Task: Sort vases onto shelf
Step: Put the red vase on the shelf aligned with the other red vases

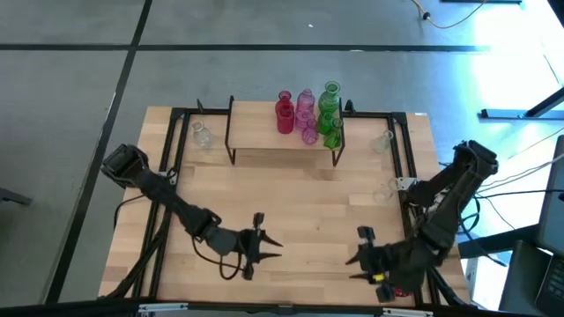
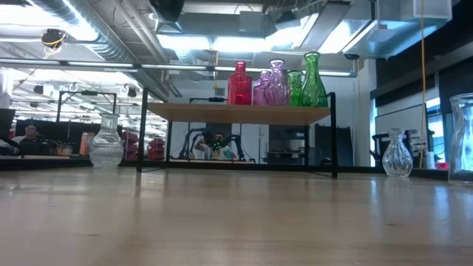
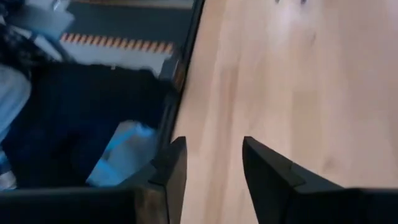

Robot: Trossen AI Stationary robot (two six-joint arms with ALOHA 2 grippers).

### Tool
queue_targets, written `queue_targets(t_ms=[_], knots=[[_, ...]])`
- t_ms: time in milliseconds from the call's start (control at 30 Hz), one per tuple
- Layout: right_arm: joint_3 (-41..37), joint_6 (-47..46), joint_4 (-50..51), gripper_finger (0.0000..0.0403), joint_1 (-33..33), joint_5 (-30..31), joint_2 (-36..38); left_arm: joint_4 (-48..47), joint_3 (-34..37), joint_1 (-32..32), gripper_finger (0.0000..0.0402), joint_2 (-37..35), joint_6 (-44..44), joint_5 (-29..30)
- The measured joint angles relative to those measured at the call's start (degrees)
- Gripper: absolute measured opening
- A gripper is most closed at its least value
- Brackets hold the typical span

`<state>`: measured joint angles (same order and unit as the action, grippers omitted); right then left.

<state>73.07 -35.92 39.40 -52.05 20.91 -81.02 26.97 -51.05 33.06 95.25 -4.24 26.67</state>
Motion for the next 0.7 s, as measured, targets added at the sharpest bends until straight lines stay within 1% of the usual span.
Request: queue_targets(t_ms=[100, 200, 300, 400, 500, 700], knots=[[5.14, -8.62, 6.81, 0.0140, -2.03, -5.44, -3.67, 1.70, -0.01, 1.18, 0.0105, 1.24, -1.45, -0.03], [8.12, -20.02, 11.73, 0.0140, -3.97, -12.21, -5.79, 2.80, -0.02, 2.37, 0.0105, 1.93, -1.74, 0.91], [8.57, -31.49, 12.21, 0.0140, -6.30, -16.40, -6.18, 2.42, -0.02, 3.22, 0.0105, 1.93, -3.20, 2.95], [8.57, -40.81, 12.26, 0.0140, -8.47, -17.23, -6.18, 2.48, -0.02, 3.71, 0.0105, 1.93, -4.15, 4.33], [8.57, -47.76, 12.49, 0.0140, -10.54, -17.40, -6.18, 2.36, -0.02, 3.78, 0.0105, 1.93, -4.32, 4.38], [8.57, -61.62, 17.13, 0.0140, -14.85, -17.84, -6.18, 2.21, -0.02, 3.72, 0.0105, 1.93, -4.40, 4.38]])
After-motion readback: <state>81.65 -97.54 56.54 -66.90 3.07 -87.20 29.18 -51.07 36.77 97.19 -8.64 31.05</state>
